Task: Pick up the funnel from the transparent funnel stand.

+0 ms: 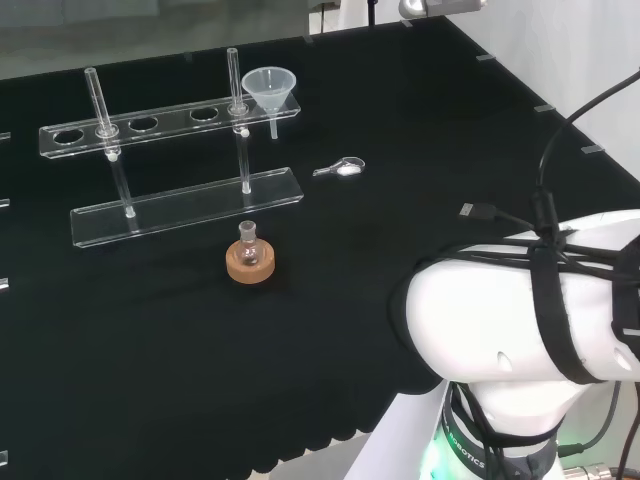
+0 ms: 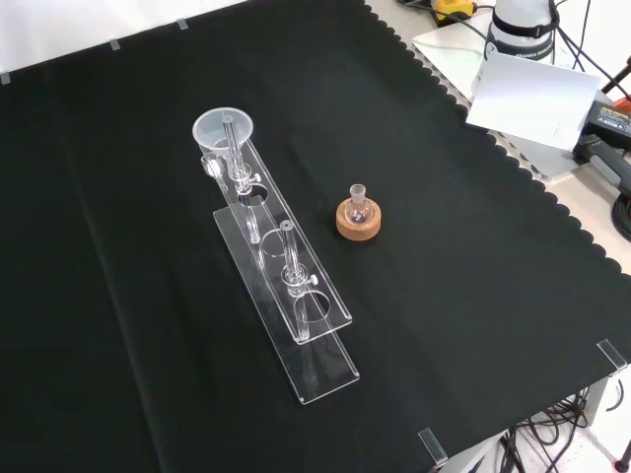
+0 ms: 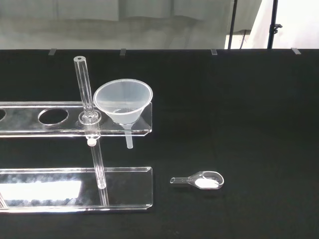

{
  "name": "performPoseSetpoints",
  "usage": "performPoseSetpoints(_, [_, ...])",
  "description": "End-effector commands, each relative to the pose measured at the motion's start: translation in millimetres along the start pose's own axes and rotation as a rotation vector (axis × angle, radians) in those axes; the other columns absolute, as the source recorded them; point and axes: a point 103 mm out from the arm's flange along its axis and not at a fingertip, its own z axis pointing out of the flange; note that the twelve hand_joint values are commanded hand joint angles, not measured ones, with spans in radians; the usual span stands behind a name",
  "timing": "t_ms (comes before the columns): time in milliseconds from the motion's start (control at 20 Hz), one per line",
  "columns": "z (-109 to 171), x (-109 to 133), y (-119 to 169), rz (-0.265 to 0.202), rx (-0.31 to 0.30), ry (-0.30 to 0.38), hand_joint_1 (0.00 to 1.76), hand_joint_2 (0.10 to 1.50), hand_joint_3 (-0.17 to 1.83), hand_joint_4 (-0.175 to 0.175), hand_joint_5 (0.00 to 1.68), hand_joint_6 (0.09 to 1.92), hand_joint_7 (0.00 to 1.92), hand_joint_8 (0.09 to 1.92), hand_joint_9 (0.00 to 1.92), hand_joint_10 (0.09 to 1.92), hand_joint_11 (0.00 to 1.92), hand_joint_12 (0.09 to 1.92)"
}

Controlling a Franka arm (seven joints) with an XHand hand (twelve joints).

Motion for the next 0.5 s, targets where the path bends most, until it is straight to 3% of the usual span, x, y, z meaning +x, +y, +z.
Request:
performPoseSetpoints(50, [0.0, -0.4, 0.1, 0.001, -0.008, -0.009, 0.07, 1.12, 0.38, 0.016, 0.18, 0.09, 0.02, 0.34, 0.11, 0.6, 0.04, 1.29])
performPoseSetpoints(500, [1.0, -0.7, 3.0, 0.012, -0.001, -0.016, 0.0, 1.18, 0.41, 0.029, 0.16, 0.09, 0.0, 0.26, 0.06, 0.58, 0.0, 1.26])
